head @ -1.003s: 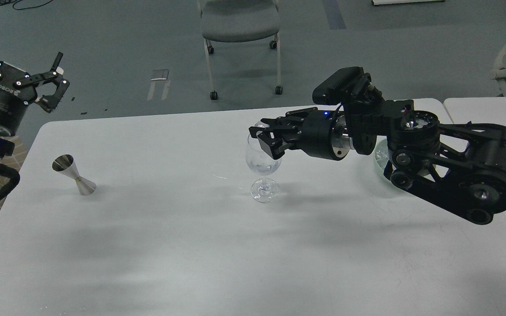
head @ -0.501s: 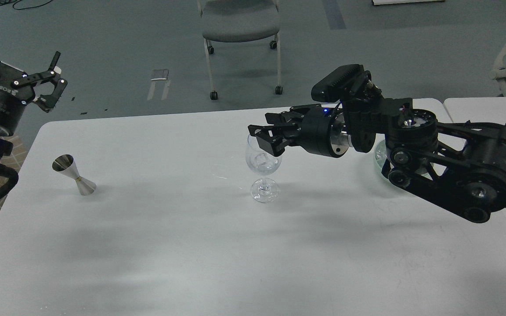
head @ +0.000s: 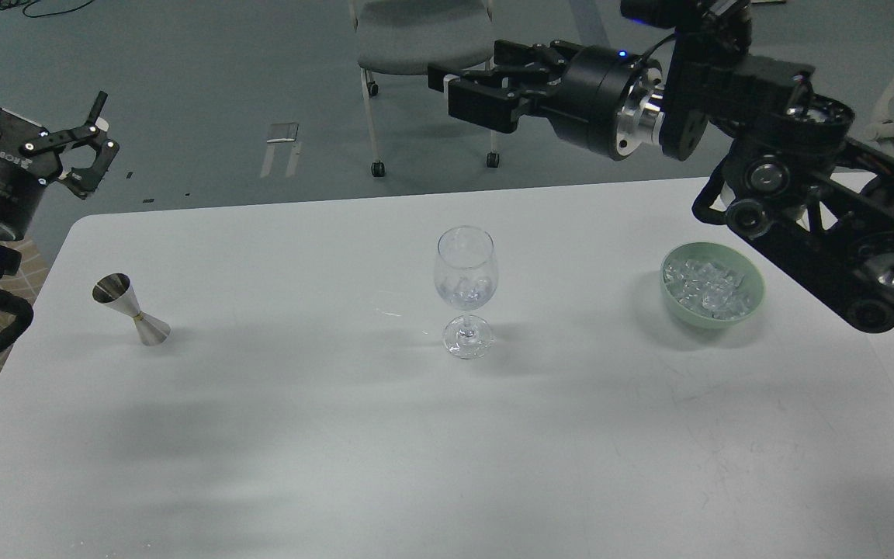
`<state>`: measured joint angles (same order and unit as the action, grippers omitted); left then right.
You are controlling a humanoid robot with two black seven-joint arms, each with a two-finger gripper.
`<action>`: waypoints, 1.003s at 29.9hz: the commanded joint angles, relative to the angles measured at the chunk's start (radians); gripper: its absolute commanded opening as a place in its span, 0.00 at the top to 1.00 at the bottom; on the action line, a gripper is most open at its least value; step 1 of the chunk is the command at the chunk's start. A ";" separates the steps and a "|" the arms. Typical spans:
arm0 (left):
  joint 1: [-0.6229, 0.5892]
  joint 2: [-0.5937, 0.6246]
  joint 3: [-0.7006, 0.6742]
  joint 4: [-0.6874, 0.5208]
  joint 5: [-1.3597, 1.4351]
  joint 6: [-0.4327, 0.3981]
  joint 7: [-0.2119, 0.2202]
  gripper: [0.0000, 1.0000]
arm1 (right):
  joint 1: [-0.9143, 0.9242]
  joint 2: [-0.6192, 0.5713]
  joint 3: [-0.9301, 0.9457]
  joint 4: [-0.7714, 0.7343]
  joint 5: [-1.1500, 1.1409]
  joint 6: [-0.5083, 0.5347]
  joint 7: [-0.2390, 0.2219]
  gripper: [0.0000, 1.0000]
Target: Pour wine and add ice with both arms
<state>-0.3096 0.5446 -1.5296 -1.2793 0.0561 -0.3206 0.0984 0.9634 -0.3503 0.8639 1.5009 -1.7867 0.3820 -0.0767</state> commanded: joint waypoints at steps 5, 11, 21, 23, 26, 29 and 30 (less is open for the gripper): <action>0.006 -0.011 0.008 0.003 0.002 0.048 -0.023 0.02 | -0.049 0.088 0.312 -0.062 0.042 -0.047 0.005 0.00; -0.009 -0.003 0.017 0.003 0.004 0.035 0.010 0.02 | -0.090 0.139 0.455 -0.093 0.211 -0.238 0.006 0.00; -0.068 -0.020 0.016 0.046 0.135 0.049 -0.003 0.06 | -0.167 0.143 0.573 -0.275 0.754 -0.412 0.012 0.00; -0.074 -0.029 0.016 0.046 0.258 0.049 -0.067 0.05 | -0.169 0.143 0.576 -0.333 0.864 -0.422 0.012 0.01; -0.077 -0.037 0.016 0.048 0.384 0.052 -0.184 0.05 | -0.169 0.146 0.576 -0.398 1.010 -0.417 0.014 0.01; -0.082 -0.045 0.017 0.051 0.412 0.061 -0.229 0.05 | -0.169 0.148 0.573 -0.462 1.190 -0.402 0.014 0.01; -0.083 -0.048 0.019 0.063 0.412 0.063 -0.229 0.05 | -0.169 0.155 0.573 -0.494 1.249 -0.382 0.014 0.01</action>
<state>-0.3900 0.5038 -1.5137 -1.2313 0.4501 -0.2641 -0.1050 0.7946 -0.2032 1.4402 1.0725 -0.6885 -0.0296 -0.0631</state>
